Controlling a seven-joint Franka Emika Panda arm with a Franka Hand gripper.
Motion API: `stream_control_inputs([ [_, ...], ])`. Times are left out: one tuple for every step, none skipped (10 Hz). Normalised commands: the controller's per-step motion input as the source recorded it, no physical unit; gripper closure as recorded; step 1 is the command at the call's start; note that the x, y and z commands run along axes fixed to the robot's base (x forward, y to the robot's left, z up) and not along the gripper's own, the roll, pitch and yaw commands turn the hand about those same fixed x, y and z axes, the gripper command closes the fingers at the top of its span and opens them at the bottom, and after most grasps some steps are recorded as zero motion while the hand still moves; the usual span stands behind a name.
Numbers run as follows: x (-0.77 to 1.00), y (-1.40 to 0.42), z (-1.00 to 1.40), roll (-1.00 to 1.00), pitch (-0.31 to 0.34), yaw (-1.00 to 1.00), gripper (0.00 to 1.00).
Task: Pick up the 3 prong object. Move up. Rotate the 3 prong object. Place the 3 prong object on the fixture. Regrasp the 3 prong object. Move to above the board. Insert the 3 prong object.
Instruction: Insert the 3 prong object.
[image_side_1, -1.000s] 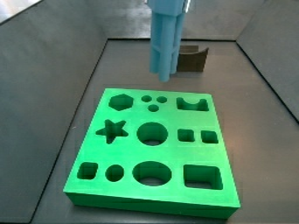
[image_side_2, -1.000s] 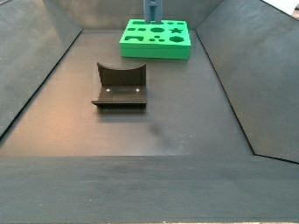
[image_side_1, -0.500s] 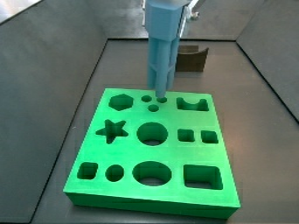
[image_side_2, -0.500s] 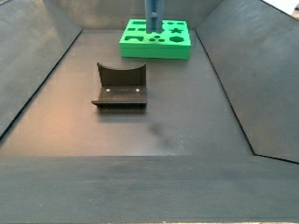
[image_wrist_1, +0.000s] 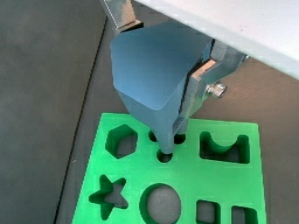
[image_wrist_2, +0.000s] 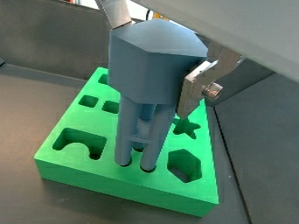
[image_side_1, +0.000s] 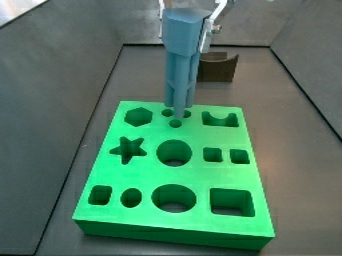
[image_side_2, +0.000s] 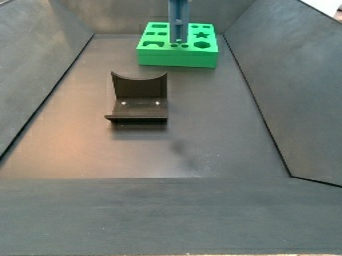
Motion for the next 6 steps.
stream_control_inputs([
  [-0.04, -0.07, -0.15, 0.0, -0.026, 0.0, 1.0],
  [-0.02, -0.09, -0.23, 0.0, -0.05, -0.01, 1.0],
  [-0.02, -0.1, -0.25, 0.0, -0.044, -0.02, 1.0],
  [0.0, -0.05, -0.19, 0.0, -0.049, -0.01, 1.0],
  [0.0, -0.01, -0.13, 0.0, -0.034, 0.0, 1.0],
  [0.0, 0.0, -0.13, 0.0, -0.016, 0.0, 1.0],
])
